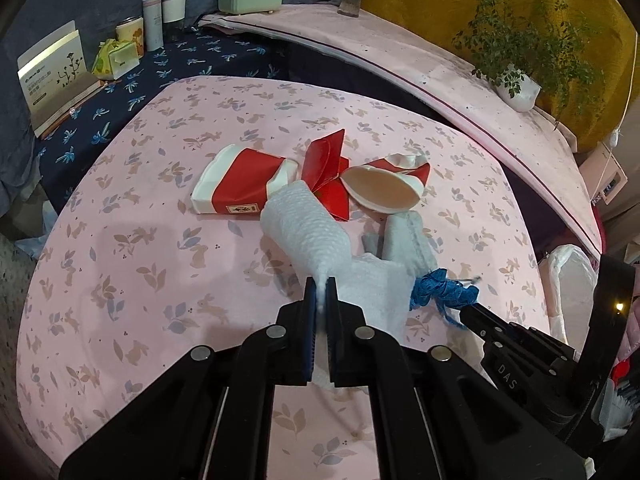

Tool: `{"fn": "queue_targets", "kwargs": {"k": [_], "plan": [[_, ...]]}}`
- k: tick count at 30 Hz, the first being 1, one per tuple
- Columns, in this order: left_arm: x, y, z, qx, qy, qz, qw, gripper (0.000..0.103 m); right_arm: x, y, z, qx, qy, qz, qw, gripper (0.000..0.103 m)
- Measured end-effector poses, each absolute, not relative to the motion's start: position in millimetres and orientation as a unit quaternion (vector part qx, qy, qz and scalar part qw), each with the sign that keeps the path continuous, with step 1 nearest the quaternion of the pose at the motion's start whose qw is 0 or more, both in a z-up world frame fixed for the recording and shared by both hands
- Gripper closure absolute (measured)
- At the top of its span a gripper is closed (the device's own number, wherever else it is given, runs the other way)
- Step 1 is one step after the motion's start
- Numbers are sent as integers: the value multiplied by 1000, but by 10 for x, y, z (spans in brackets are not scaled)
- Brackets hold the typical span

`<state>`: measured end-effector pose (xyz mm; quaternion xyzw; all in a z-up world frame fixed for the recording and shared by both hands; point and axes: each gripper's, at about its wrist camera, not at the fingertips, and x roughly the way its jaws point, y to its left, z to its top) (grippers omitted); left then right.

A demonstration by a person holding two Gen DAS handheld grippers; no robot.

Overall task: Collect trash
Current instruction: 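Carry the tissue and blue cord over the bin and open both grippers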

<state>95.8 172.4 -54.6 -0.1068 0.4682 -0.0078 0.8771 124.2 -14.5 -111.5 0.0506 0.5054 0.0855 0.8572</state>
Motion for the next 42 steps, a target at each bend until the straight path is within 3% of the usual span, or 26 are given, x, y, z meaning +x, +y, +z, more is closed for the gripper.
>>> {"fn": "queue_targets", "kwargs": {"k": [13,27,42], "plan": [[879,1139,-228,-77,452,-49,888,100,1035,-607,-650,63,456,67,885,100],[893,-135,62,-25,439,-135,888,100,844,-1660,-138,65,408,-6,911,100],[996,-1400,103,-16,447,-231,864,100,643,-2771,-233,78,421,-101,898,100]]}}
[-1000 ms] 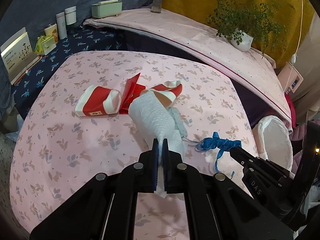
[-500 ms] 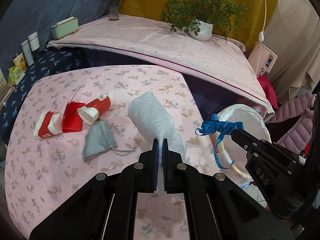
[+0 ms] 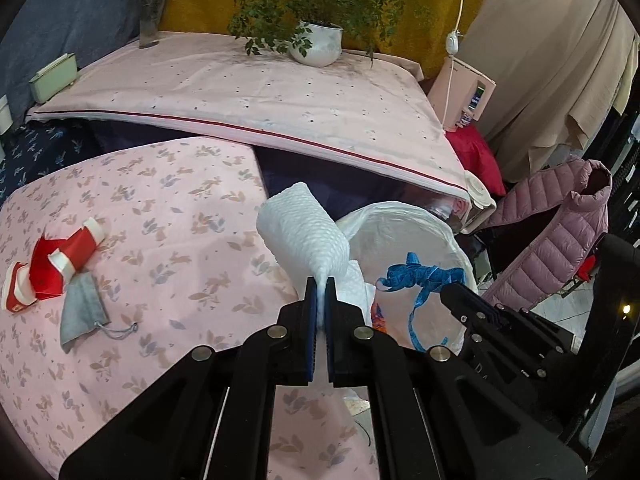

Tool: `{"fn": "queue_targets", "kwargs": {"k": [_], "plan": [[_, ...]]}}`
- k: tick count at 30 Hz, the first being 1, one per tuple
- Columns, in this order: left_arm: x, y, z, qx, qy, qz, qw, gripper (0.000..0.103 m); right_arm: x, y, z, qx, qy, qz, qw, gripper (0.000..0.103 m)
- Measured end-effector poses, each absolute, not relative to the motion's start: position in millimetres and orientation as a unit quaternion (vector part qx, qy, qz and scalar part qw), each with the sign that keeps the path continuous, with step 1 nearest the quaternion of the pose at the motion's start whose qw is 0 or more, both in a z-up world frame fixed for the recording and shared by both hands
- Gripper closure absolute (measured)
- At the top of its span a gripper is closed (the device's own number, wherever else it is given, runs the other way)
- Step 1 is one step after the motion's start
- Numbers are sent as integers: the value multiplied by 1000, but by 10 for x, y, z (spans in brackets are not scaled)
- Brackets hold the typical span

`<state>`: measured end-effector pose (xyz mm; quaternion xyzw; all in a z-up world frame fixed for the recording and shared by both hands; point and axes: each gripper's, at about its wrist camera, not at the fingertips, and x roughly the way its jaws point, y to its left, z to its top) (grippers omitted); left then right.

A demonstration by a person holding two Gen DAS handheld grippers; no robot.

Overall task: Collect trash
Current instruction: 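Carry the tissue and blue cord over the bin and open both grippers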

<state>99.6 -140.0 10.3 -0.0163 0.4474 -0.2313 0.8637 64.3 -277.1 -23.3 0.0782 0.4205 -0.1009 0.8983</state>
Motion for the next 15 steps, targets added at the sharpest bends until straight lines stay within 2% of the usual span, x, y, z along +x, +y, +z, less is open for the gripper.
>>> {"fn": "queue_targets", "kwargs": {"k": [12,13,15], "plan": [[1085,-1830,-36,-19,457,-257,851,99,625,-3089,-364,95,425,-131,891,100],[1093,-1838,-51,-19,460,-256,850,97,619,-3104,-368,96,425,-132,890,100],[1114,-1845,-80,-22,465,-253,848,86,615,-3126,-373,97,425,-135,890,100]]}}
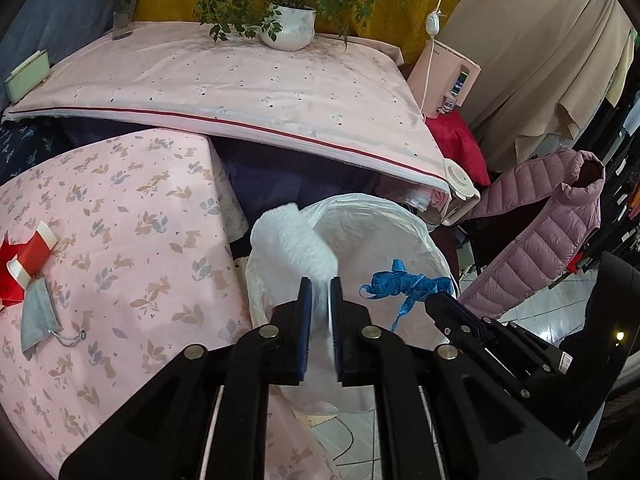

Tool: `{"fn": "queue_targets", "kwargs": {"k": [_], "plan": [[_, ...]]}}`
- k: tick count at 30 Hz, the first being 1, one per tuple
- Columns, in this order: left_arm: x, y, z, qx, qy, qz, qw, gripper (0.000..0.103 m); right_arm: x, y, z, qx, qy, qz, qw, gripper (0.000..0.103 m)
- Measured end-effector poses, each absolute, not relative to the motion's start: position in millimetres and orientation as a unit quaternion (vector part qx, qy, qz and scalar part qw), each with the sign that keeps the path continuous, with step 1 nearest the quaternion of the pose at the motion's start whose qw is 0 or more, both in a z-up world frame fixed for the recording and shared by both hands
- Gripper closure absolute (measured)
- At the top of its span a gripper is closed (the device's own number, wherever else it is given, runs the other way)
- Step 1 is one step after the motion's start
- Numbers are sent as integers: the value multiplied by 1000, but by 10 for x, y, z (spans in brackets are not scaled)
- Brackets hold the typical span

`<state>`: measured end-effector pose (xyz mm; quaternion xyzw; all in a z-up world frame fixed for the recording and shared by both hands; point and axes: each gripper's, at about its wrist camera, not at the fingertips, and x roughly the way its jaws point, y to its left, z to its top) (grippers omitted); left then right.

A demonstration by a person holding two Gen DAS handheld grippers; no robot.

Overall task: Collect trash
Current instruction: 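Carry the tissue and blue cord over the bin and open both grippers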

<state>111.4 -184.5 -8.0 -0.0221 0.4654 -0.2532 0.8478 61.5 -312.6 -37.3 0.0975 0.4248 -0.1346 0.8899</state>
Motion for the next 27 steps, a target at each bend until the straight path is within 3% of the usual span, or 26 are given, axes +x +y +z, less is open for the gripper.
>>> {"fn": "queue_targets", "kwargs": {"k": [2,4,14,27], "plan": [[1110,-1835,-74,-25,462,-244,852,61,616,-3140,-377,97,424,-137,890,99],[1096,-1830,-58,-22,455,-239,858,57,614,-3127,-372,94,422,-138,891,99],[1122,-1712,-117,-21,461,-220,859,57,635,-3046,-337,89,418,-135,894,84],[1145,-1483,-140,-31,464,-201,862,57,685,-2853,-320,77,420,-122,896,74]]}}
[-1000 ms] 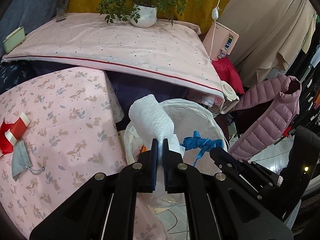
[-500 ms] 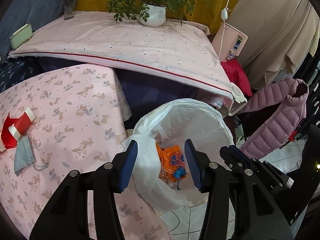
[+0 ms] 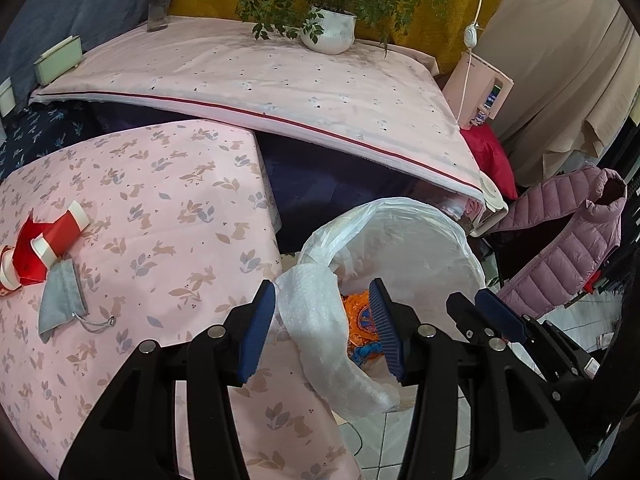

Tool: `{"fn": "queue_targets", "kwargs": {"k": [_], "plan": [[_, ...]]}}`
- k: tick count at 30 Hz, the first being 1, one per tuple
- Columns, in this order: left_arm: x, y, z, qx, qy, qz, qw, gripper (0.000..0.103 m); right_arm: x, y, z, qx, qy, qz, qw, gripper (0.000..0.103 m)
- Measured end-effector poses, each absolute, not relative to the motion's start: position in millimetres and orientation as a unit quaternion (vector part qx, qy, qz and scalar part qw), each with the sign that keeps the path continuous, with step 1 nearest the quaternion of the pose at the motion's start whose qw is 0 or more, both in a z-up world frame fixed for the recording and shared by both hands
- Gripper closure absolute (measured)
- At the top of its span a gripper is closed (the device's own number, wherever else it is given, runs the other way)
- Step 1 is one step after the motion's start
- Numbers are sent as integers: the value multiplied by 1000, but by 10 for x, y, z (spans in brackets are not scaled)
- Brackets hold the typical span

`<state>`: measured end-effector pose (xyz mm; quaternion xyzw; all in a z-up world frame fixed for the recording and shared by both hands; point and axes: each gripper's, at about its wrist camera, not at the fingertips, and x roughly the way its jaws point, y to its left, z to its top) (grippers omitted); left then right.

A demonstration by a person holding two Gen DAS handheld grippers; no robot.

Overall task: Collect trash
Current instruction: 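Carry the tissue and blue cord over the bin and open both grippers, then move both grippers back over the table toward the grey pouch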

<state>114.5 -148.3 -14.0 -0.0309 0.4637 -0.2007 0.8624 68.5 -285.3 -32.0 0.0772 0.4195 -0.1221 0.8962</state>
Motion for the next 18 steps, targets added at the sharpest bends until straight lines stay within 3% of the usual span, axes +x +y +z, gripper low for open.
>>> {"fn": "queue_targets", "kwargs": {"k": [18], "plan": [[1230,-657,-306,-67,476,-137,866,56,774,-2366,-278,52,423,-86,900,73]]}}
